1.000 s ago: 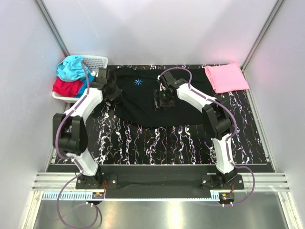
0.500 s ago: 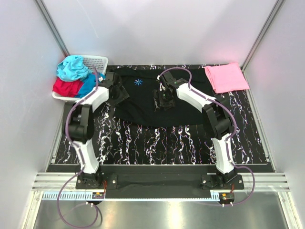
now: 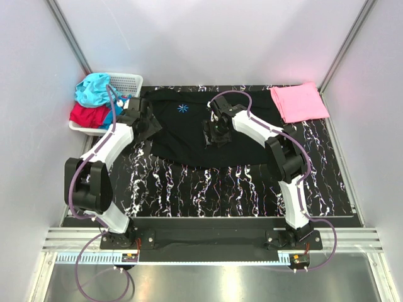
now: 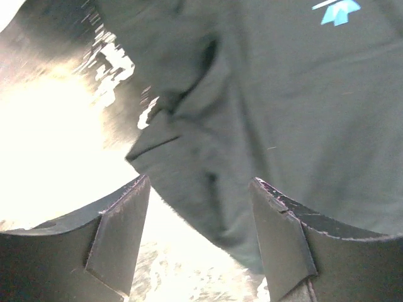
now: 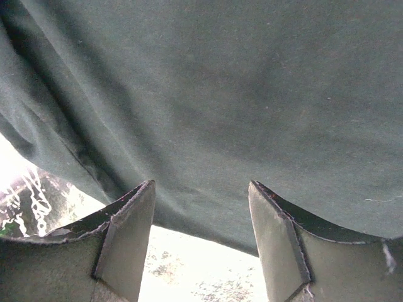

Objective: Fold and stack the t-shirts
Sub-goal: Flatten the tshirt out

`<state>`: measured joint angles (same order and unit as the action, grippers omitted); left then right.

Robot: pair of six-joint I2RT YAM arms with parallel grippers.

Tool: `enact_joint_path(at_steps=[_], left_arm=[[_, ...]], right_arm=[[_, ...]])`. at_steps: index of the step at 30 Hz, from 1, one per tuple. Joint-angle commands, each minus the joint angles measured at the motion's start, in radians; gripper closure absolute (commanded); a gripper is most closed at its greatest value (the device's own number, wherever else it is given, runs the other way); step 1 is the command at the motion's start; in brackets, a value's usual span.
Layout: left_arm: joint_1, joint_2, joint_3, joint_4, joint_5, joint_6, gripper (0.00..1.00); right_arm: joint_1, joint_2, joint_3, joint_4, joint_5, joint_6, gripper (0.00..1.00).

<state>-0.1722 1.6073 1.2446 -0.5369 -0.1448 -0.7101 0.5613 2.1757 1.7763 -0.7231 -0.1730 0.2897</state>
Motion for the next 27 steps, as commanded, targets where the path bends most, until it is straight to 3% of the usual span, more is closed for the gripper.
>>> enact_joint_path(at_steps=[1,12,27], left_arm=[[-0.006,0.002,-0.027,-0.031,-0.090,-0.031,0.32],[-0.007,0.173,-0.008,-0.074,-0.099,-0.092,0.38],[-0.035,0.307,0.093,-0.078,-0.055,-0.094,0.43]], right_arm=[[0.003,-0.024,0.044,0.002,0.044,-0.020,0.32],[-0.008,-0.066,0.046,0.010,0.156,-0.004,0.31],[-0.032,-0.093,0.038,0.019,0.168,0.000,0.32]])
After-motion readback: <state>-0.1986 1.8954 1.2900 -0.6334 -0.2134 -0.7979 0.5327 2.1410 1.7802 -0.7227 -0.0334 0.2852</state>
